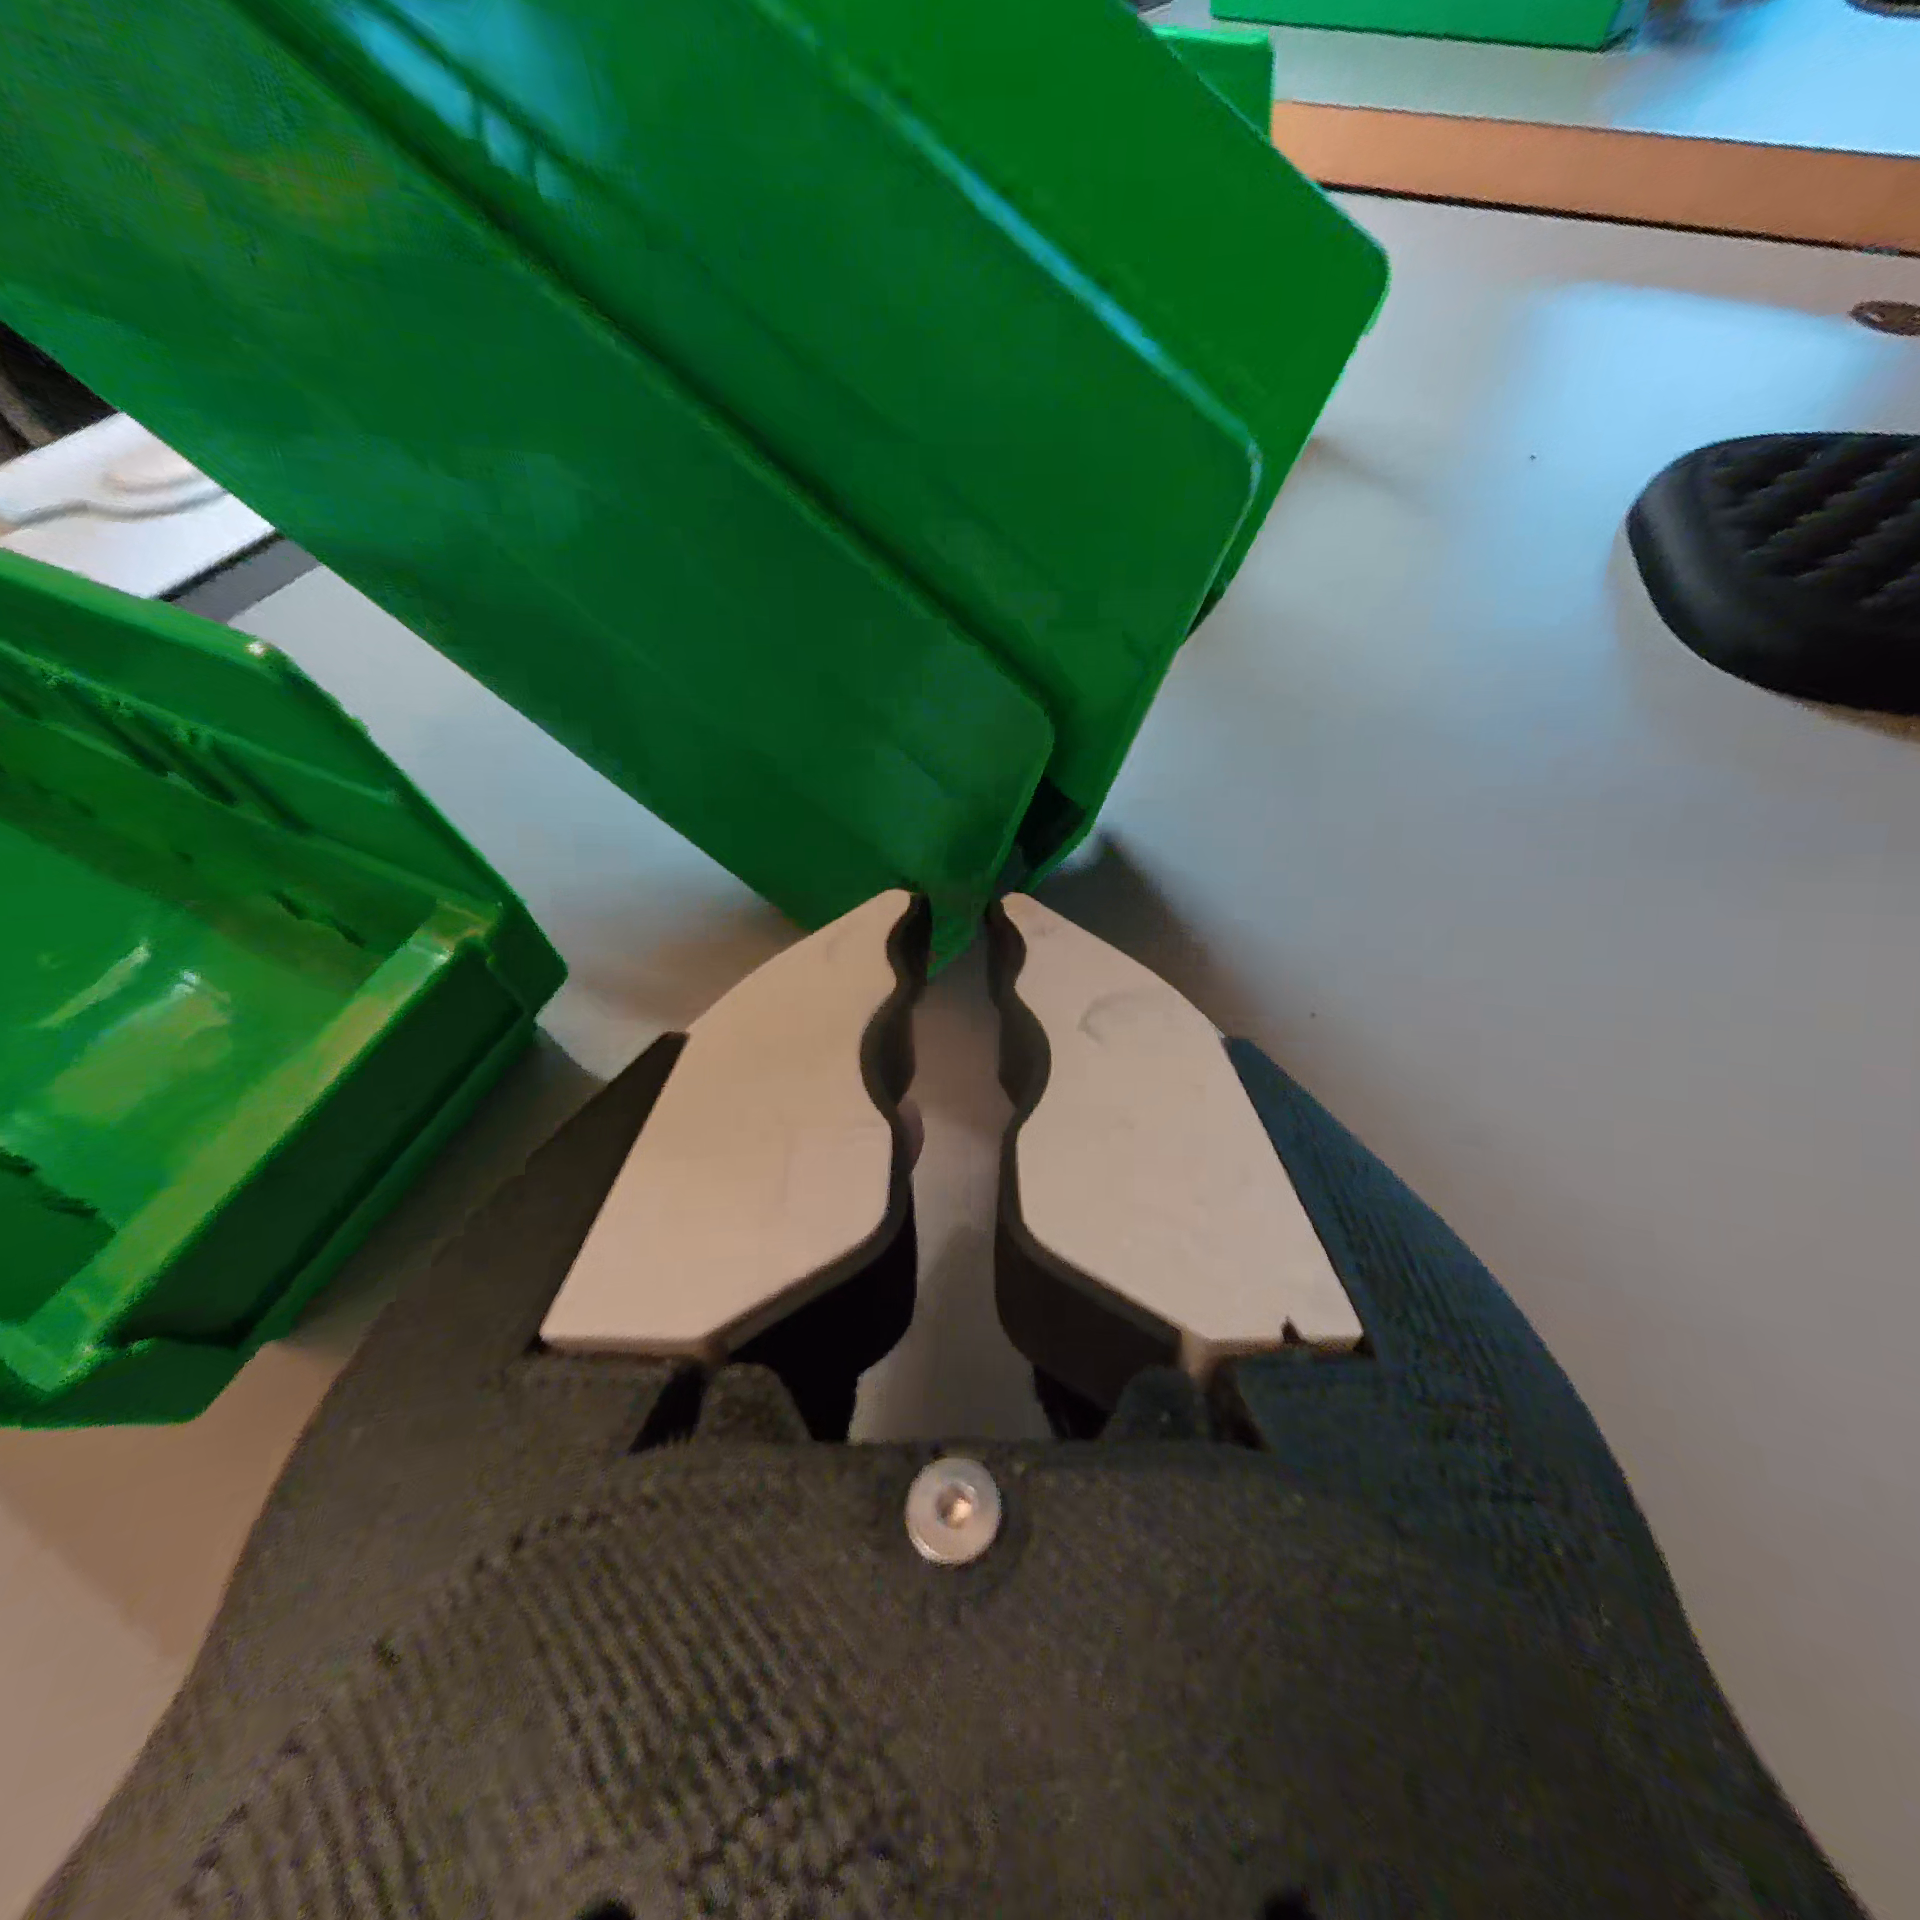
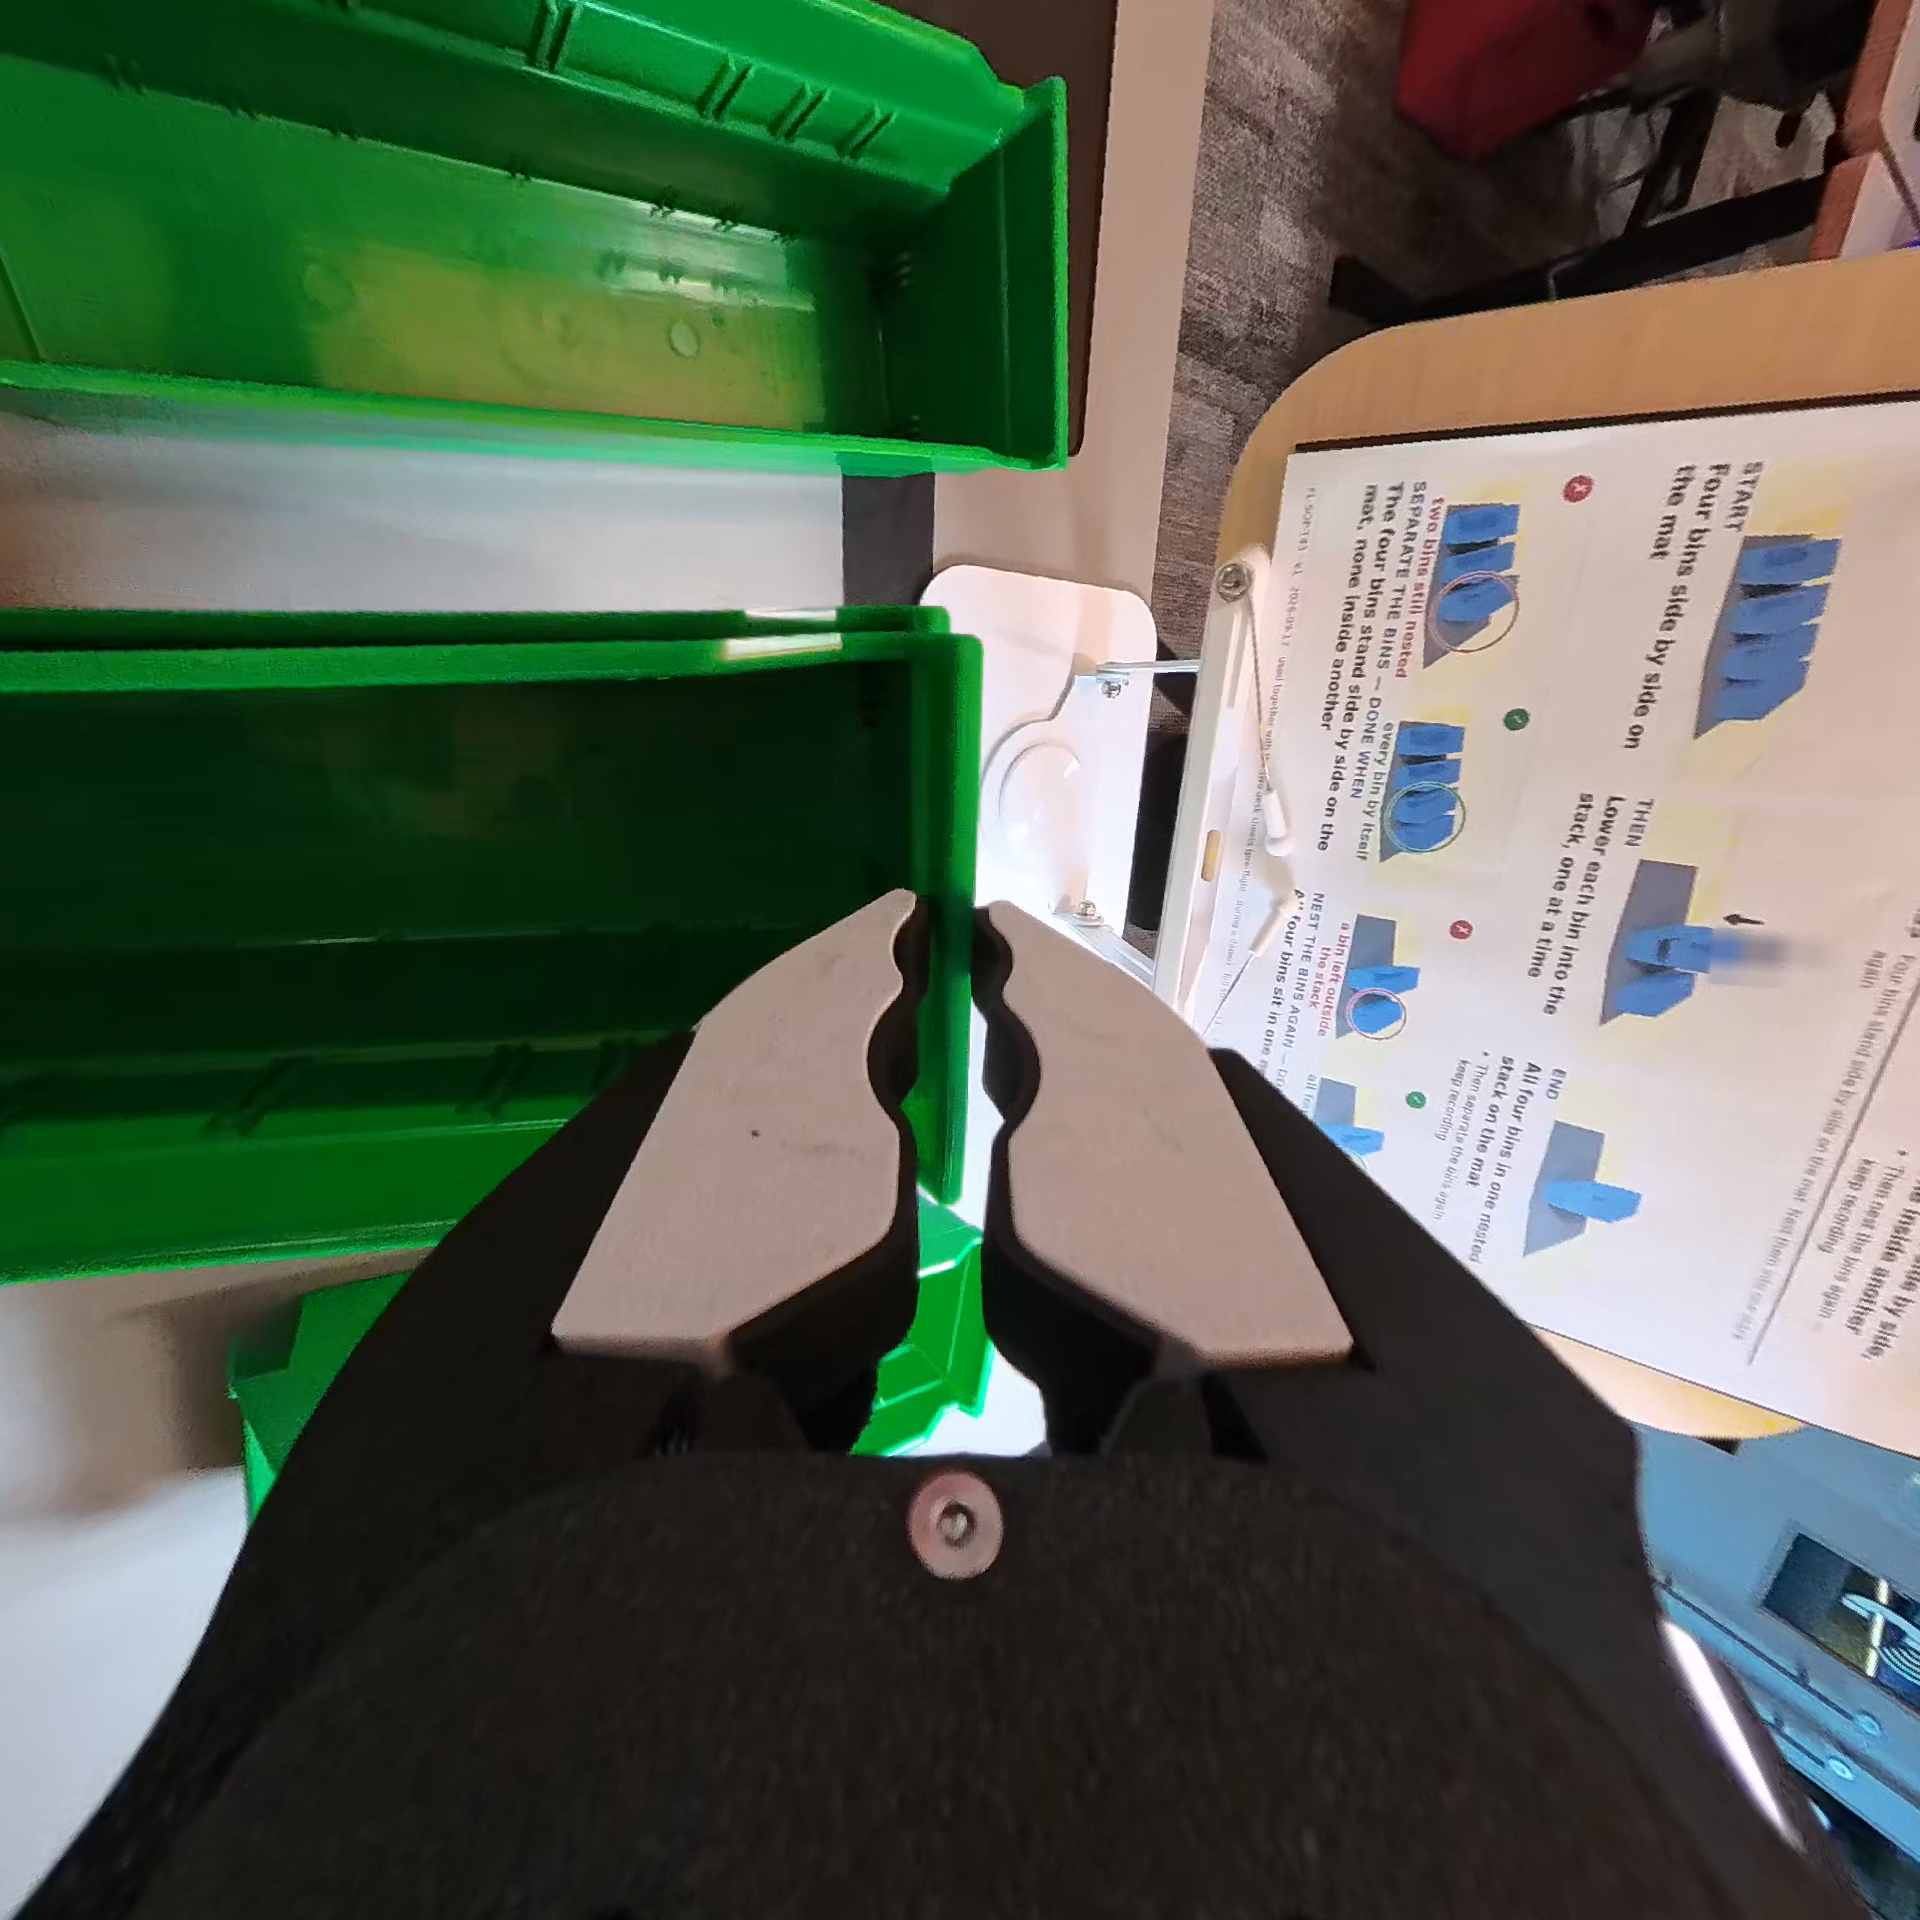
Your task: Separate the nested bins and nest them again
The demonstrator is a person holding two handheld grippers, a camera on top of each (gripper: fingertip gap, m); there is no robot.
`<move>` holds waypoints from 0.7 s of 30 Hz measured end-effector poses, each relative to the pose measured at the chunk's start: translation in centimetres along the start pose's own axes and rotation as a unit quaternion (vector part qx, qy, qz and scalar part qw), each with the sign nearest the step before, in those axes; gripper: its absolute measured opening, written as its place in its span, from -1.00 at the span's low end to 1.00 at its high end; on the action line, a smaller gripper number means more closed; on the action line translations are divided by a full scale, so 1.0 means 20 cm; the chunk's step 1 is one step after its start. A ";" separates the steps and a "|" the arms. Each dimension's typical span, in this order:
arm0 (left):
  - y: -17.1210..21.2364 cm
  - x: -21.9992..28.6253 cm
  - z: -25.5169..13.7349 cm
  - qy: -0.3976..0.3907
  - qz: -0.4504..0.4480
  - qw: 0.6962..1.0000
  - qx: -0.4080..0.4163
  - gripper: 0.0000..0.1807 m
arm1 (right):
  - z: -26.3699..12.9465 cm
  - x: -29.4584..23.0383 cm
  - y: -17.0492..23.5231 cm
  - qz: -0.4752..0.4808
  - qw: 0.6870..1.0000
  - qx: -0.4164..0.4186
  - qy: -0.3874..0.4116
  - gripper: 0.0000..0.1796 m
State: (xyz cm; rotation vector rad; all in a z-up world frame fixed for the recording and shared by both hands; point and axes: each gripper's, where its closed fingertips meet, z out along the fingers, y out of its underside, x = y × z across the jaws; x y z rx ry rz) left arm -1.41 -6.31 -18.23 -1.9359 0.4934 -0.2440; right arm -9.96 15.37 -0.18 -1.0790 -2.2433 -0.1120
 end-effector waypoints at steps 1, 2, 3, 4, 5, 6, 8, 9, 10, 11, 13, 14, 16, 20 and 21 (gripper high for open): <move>-0.03 0.00 -0.03 0.005 0.013 1.000 0.017 -0.83 | 0.00 -0.01 0.00 0.000 1.000 0.002 -0.002 -0.92; -0.09 -0.01 -0.07 0.011 0.021 0.999 0.043 -0.84 | 0.01 -0.01 0.00 -0.002 1.000 0.005 -0.002 -0.92; -0.14 -0.03 -0.11 0.018 0.023 0.997 0.065 -0.83 | 0.01 -0.01 0.00 -0.003 1.000 0.005 0.001 -0.92; -0.20 -0.06 -0.15 0.016 0.017 0.996 0.084 -0.82 | 0.01 -0.01 0.00 -0.005 1.000 0.003 0.003 -0.91; -0.26 -0.12 -0.17 0.003 0.005 0.995 0.101 -0.80 | 0.02 -0.01 0.00 -0.006 1.000 0.001 0.004 -0.92; -0.33 -0.18 -0.19 -0.010 -0.010 0.994 0.113 -0.81 | 0.02 -0.01 0.00 -0.005 1.000 0.006 0.003 -0.92; -0.44 -0.31 -0.18 -0.042 -0.042 0.991 0.121 -0.80 | 0.03 -0.01 -0.02 -0.008 1.000 0.010 0.004 -0.92; -0.48 -0.38 -0.15 -0.058 -0.056 0.990 0.114 -0.80 | 0.03 -0.01 -0.03 -0.010 1.000 0.012 0.005 -0.92; -0.52 -0.44 -0.12 -0.074 -0.066 0.989 0.106 -0.80 | 0.03 -0.01 -0.04 -0.013 1.000 0.013 0.007 -0.92; -0.56 -0.50 -0.08 -0.085 -0.071 0.989 0.102 -0.80 | 0.04 -0.01 -0.05 -0.015 1.000 0.014 0.008 -0.92; -0.60 -0.62 0.01 -0.115 -0.072 0.987 0.080 -0.79 | 0.03 -0.02 -0.07 -0.020 1.000 0.019 0.010 -0.92; -0.60 -0.65 0.05 -0.117 -0.073 0.988 0.066 -0.79 | 0.02 -0.02 -0.08 -0.023 0.999 0.026 0.011 -0.92; -0.59 -0.68 0.12 -0.109 -0.087 0.989 0.053 -0.93 | 0.00 -0.02 -0.08 -0.030 0.999 0.027 0.020 -0.92; -0.54 -0.74 0.19 -0.147 -0.067 0.987 0.021 -0.95 | -0.04 0.00 -0.08 -0.019 0.998 0.048 0.027 -0.92; -0.55 -0.73 0.19 -0.142 -0.068 0.987 0.028 -0.94 | -0.04 0.01 -0.07 -0.019 0.998 0.044 0.032 -0.92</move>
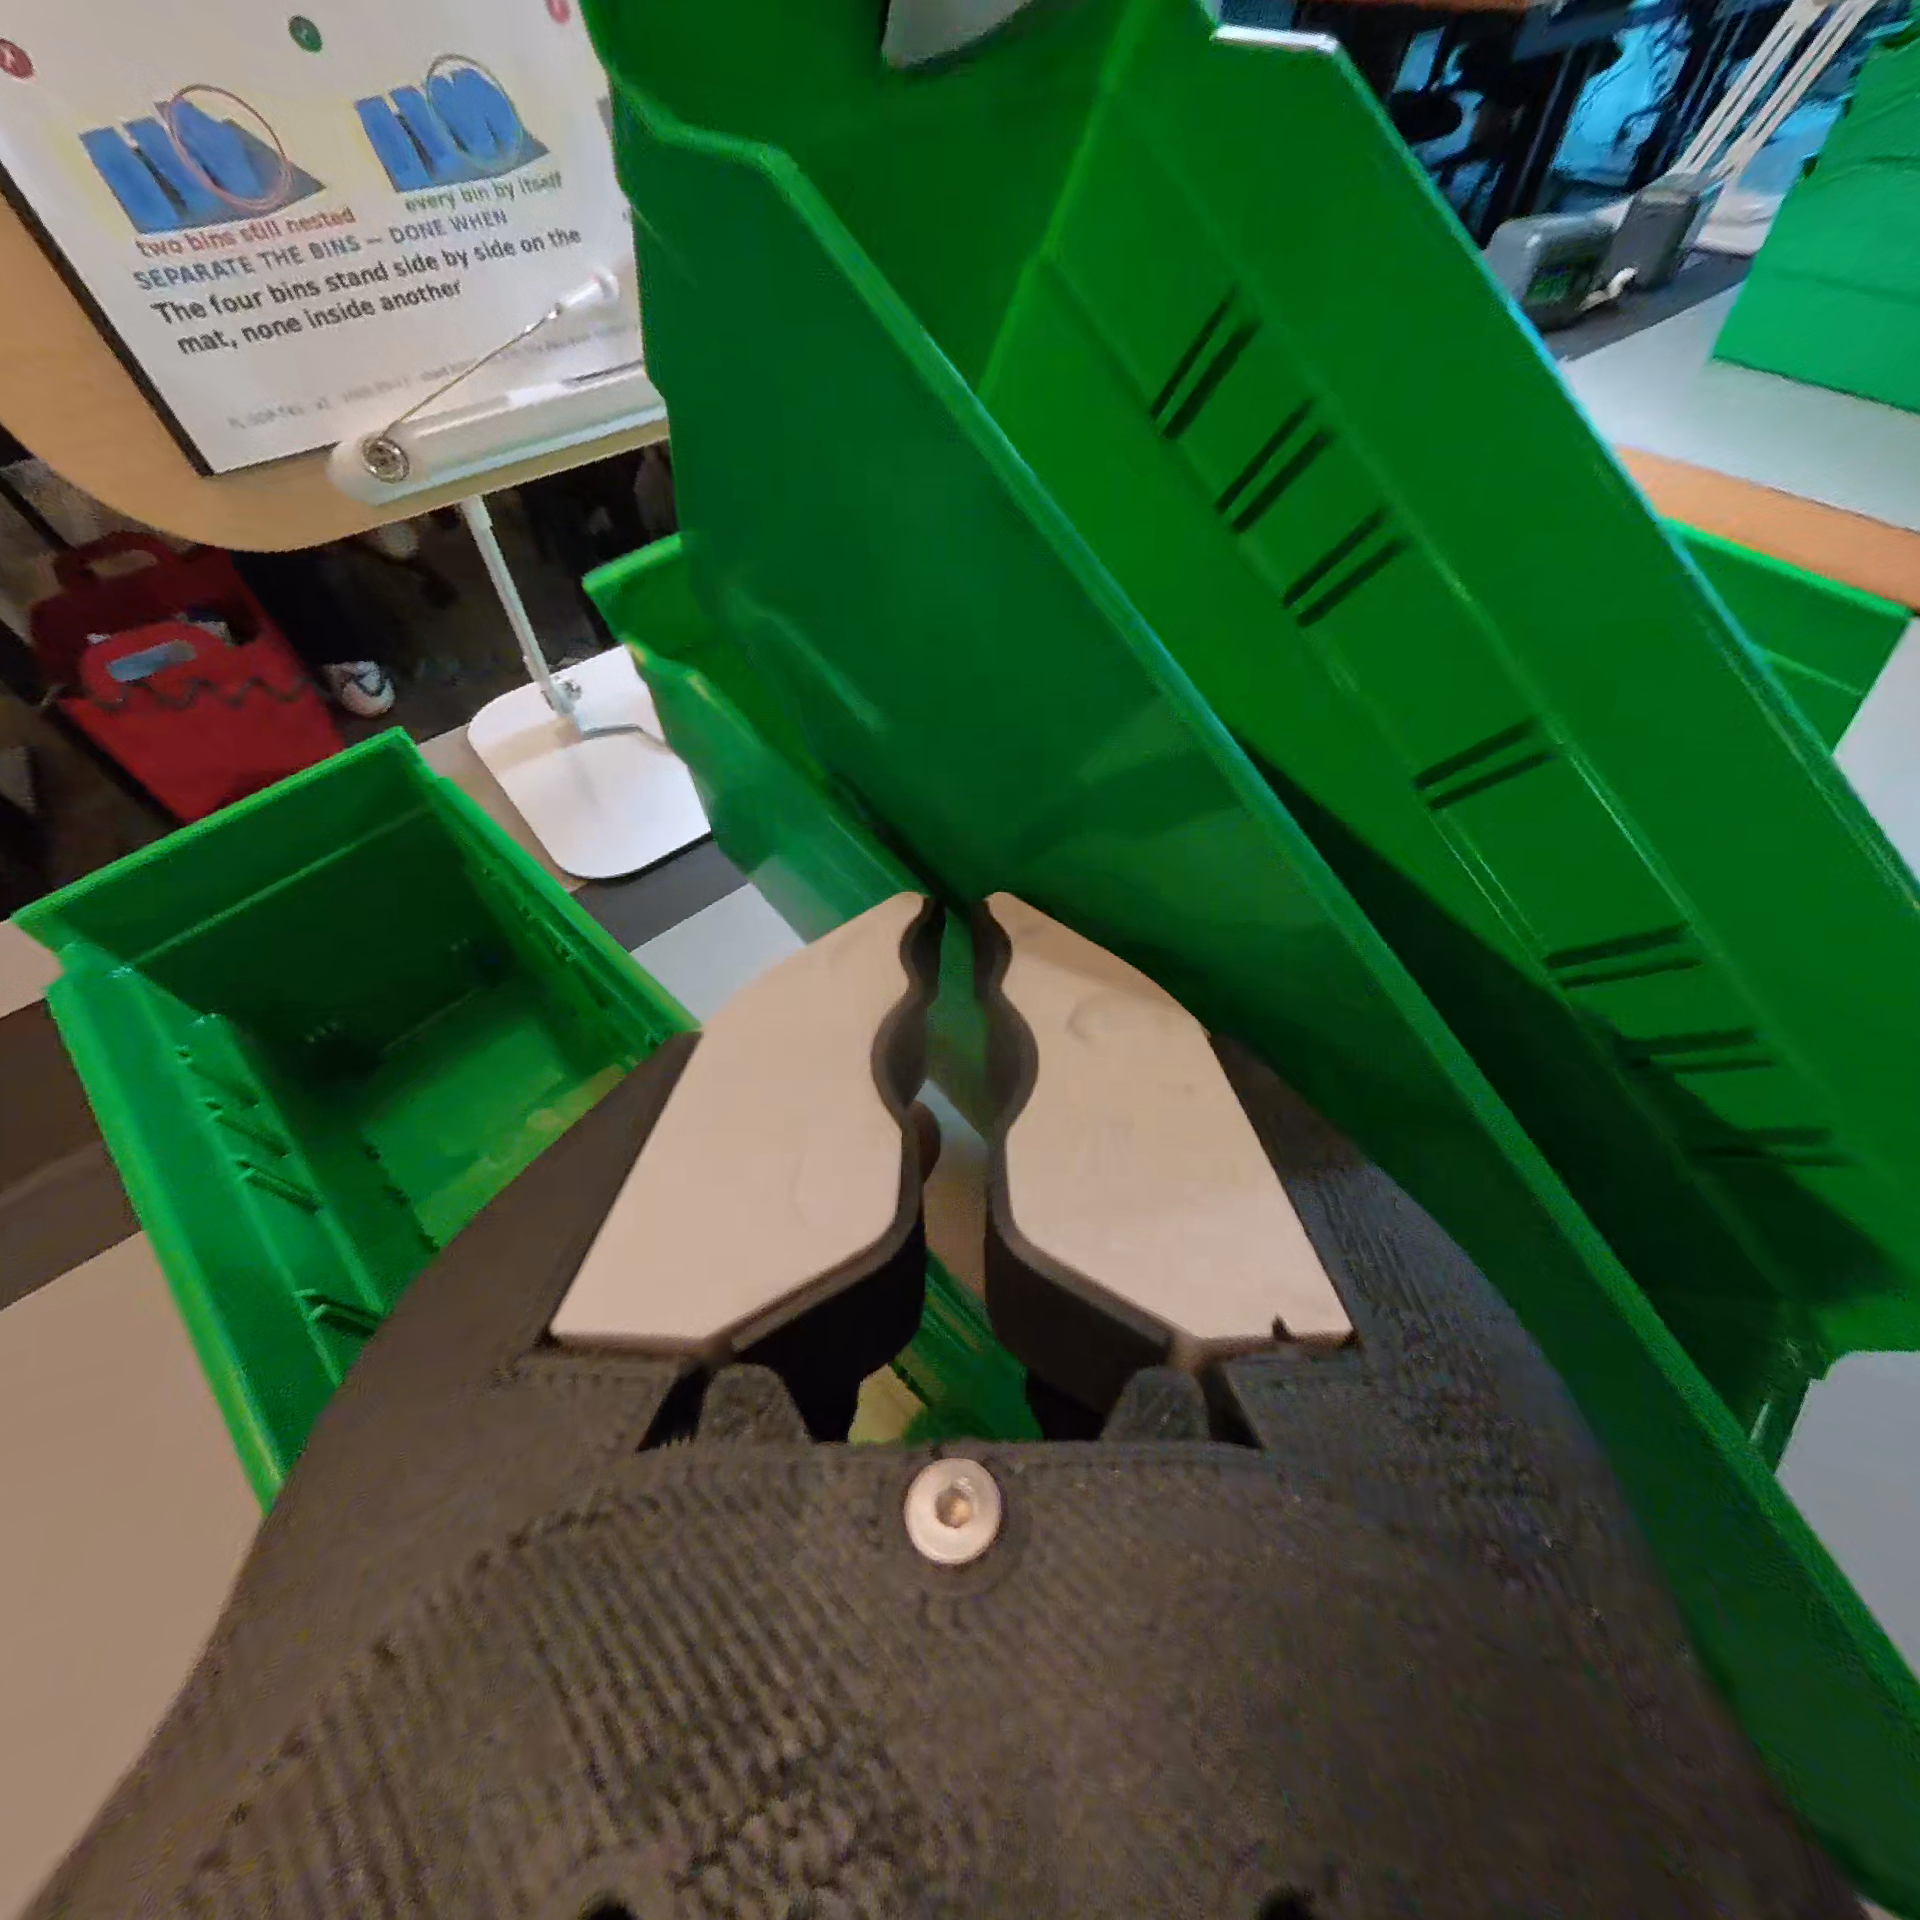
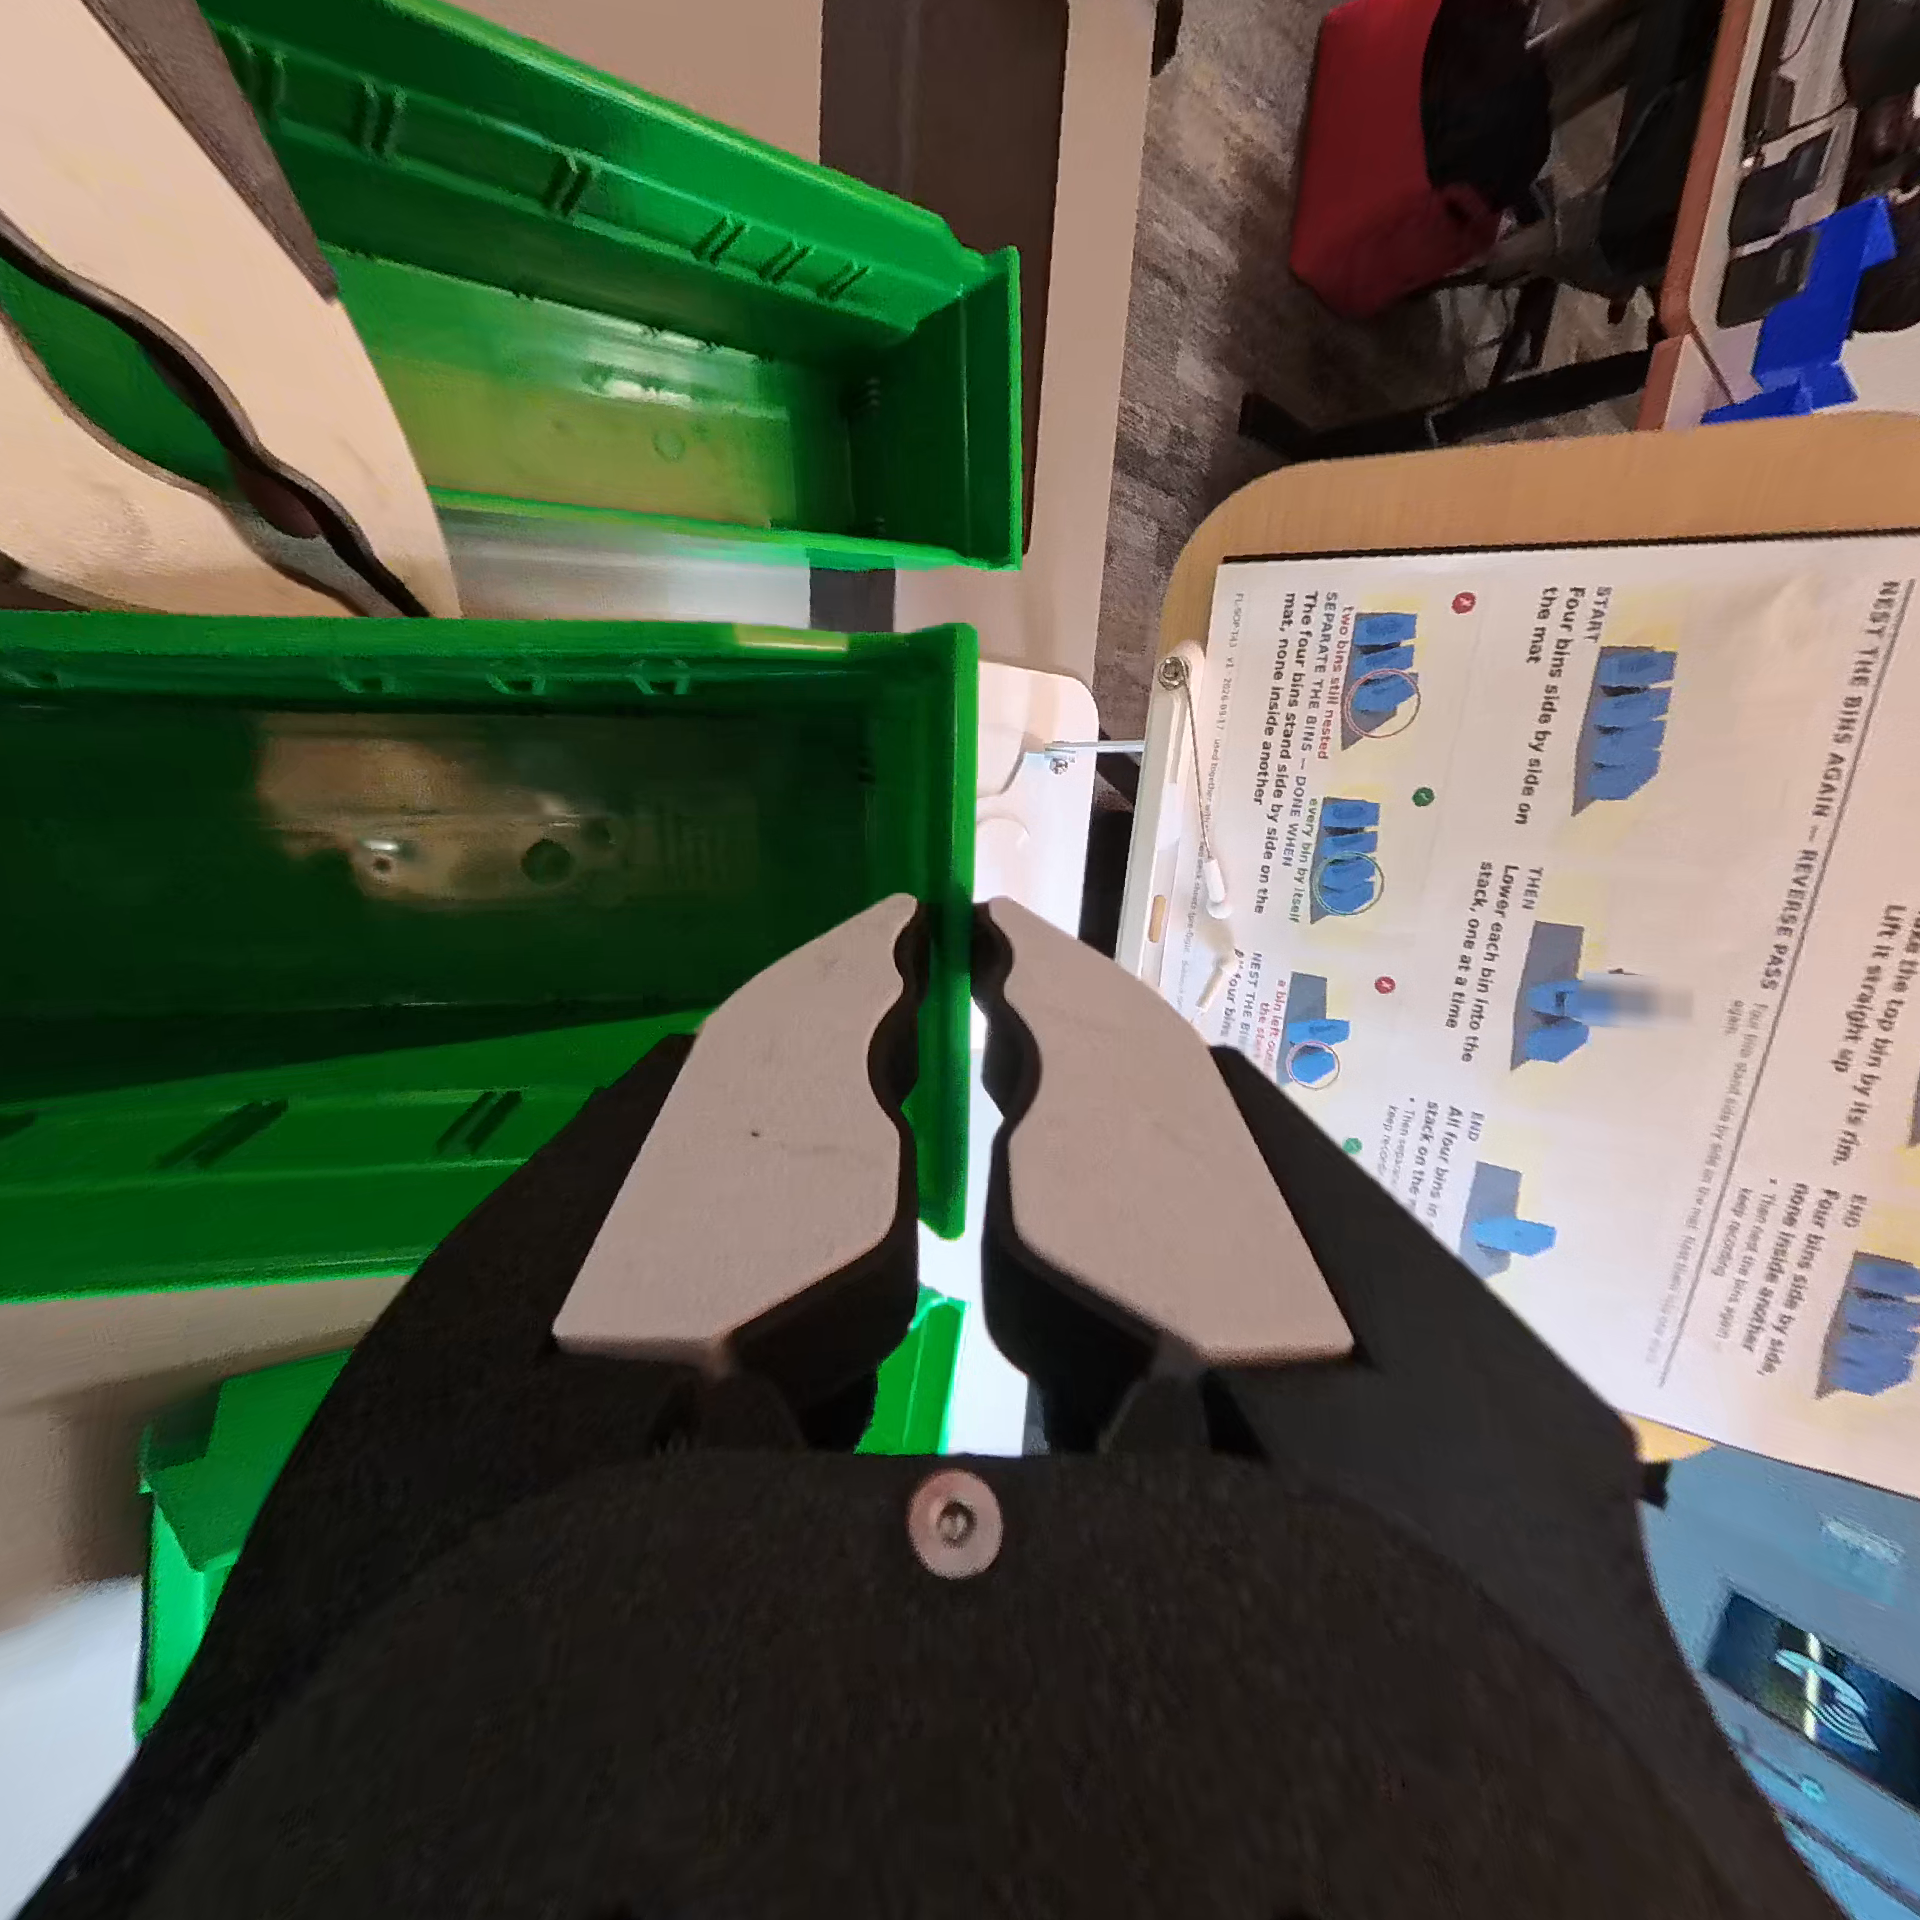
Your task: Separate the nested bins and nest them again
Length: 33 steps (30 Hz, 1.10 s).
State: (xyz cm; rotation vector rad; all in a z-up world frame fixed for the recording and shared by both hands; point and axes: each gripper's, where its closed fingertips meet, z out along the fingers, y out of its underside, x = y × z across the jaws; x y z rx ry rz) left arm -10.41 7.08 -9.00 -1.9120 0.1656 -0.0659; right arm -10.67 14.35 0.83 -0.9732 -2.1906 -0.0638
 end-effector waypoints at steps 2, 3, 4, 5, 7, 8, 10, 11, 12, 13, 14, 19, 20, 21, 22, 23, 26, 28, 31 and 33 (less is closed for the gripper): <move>-0.01 0.01 -0.02 0.011 -0.002 1.000 0.013 -0.88 | 0.00 0.00 0.01 0.001 1.000 0.000 0.006 -0.92; -0.01 0.02 -0.04 0.018 -0.003 1.000 0.018 -0.86 | 0.00 0.01 0.02 0.005 1.000 0.002 0.007 -0.92; -0.02 0.03 -0.06 0.024 -0.002 0.999 0.024 -0.83 | -0.01 0.01 0.03 0.007 1.000 0.001 0.010 -0.91; -0.02 0.03 -0.09 0.030 0.002 0.999 0.031 -0.81 | -0.01 0.02 0.03 0.007 1.000 0.003 0.014 -0.91; -0.02 0.06 -0.17 0.047 0.014 0.998 0.048 -0.76 | -0.02 0.02 0.04 0.011 1.000 0.004 0.013 -0.91; -0.02 0.08 -0.21 0.057 0.018 0.997 0.058 -0.74 | -0.02 0.02 0.05 0.010 1.000 0.002 0.014 -0.91; 0.00 0.15 -0.31 0.087 0.025 0.993 0.075 -0.72 | -0.02 0.02 0.05 0.008 1.000 -0.001 0.019 -0.91; 0.03 0.18 -0.36 0.103 0.026 0.991 0.081 -0.71 | -0.02 0.02 0.06 0.009 1.000 -0.001 0.020 -0.91; 0.05 0.22 -0.40 0.119 0.025 0.989 0.085 -0.70 | -0.02 0.02 0.06 0.011 1.000 -0.001 0.020 -0.91; 0.08 0.26 -0.44 0.133 0.022 0.987 0.087 -0.70 | -0.02 0.02 0.06 0.011 1.000 -0.002 0.021 -0.91; 0.11 0.30 -0.48 0.146 0.015 0.985 0.089 -0.69 | -0.01 0.02 0.06 0.011 1.000 -0.005 0.023 -0.91; 0.24 0.49 -0.57 0.190 -0.013 0.978 0.081 -0.64 | 0.01 0.02 0.06 0.011 0.999 -0.018 0.033 -0.90; 0.26 0.52 -0.56 0.189 -0.003 0.979 0.074 -0.62 | 0.02 0.02 0.06 0.012 0.999 -0.023 0.036 -0.90; 0.29 0.54 -0.55 0.180 0.014 0.981 0.069 -0.61 | 0.03 0.02 0.06 0.012 0.999 -0.028 0.039 -0.90; 0.31 0.55 -0.53 0.165 0.037 0.983 0.065 -0.62 | 0.03 0.03 0.07 0.013 0.998 -0.033 0.043 -0.90; 0.33 0.56 -0.52 0.146 0.059 0.986 0.061 -0.63 | 0.04 0.03 0.07 0.016 0.998 -0.035 0.046 -0.89; 0.37 0.55 -0.47 0.100 0.102 0.988 0.054 -0.72 | 0.07 0.03 0.08 0.028 0.997 -0.035 0.059 -0.89; 0.37 0.57 -0.46 0.095 0.118 0.987 0.057 -0.83 | 0.09 0.03 0.09 0.032 0.996 -0.038 0.072 -0.88; 0.36 0.57 -0.45 0.074 0.141 0.985 0.063 -0.84 | 0.12 0.04 0.11 0.035 0.994 -0.042 0.091 -0.87; 0.35 0.56 -0.46 0.062 0.151 0.984 0.074 -0.86 | 0.14 0.04 0.13 0.041 0.993 -0.043 0.101 -0.87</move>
